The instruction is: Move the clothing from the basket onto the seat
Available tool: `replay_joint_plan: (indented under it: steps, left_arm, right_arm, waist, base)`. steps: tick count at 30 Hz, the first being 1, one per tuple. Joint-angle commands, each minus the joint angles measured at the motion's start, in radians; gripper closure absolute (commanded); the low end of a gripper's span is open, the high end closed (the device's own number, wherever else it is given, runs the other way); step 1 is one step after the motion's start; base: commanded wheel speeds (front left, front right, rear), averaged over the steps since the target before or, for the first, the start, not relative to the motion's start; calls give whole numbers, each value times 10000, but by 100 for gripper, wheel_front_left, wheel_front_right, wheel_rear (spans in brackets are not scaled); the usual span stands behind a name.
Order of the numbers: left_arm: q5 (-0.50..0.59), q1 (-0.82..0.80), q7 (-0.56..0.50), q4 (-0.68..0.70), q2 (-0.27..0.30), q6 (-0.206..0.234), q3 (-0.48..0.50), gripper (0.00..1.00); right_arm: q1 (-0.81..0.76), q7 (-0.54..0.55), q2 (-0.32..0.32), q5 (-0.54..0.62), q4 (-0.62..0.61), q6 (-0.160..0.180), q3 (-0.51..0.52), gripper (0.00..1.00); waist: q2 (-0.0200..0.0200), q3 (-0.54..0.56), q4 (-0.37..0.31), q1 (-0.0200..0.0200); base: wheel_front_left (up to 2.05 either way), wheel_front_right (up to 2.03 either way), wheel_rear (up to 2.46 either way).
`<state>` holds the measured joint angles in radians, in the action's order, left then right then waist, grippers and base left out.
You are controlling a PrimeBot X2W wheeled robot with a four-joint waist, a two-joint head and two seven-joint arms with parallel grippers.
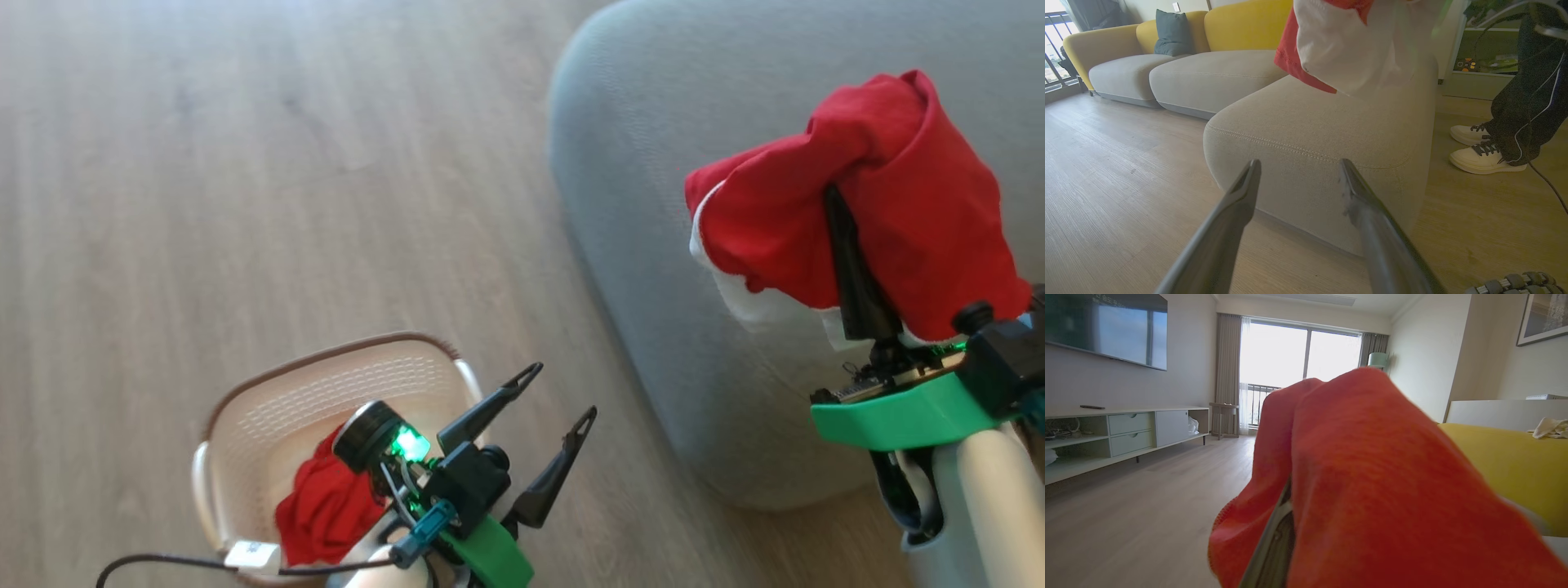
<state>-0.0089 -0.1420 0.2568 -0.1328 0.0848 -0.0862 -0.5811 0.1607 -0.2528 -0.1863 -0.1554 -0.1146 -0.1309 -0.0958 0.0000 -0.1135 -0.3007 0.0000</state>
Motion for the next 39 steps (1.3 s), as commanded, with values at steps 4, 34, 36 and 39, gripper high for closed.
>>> replay_joint_plan:
  steps: [4, 34, 36, 39]
  left_arm:
    - [73, -488, 49, 389, 85, -52, 180, 0]
    - [69, -1002, 49, 246, 361, -277, -780, 0]
    - [145, -1067, 49, 346, 567, -245, -721, 0]
    - [276, -1353, 49, 483, 1090, -294, -850, 0]
  right_arm:
    - [-43, -90, 122, 84, -427, 2, 39, 100]
    - [-209, -90, 644, 321, -580, 2, 1537, 100]
    - [205, -90, 622, 218, -452, 2, 1620, 100]
    - [1097, -90, 640, 179, -261, 2, 2196, 100]
  waist:
    - [0, -212, -1178, 0]
    - [0, -942, -2407, 0]
    - [0, -1305, -2452, 0]
    - [0, -2237, -2208, 0]
  base:
    - [0, 0, 0]
    - [0, 0, 0]
    - [0, 0, 0]
    - [0, 0, 0]
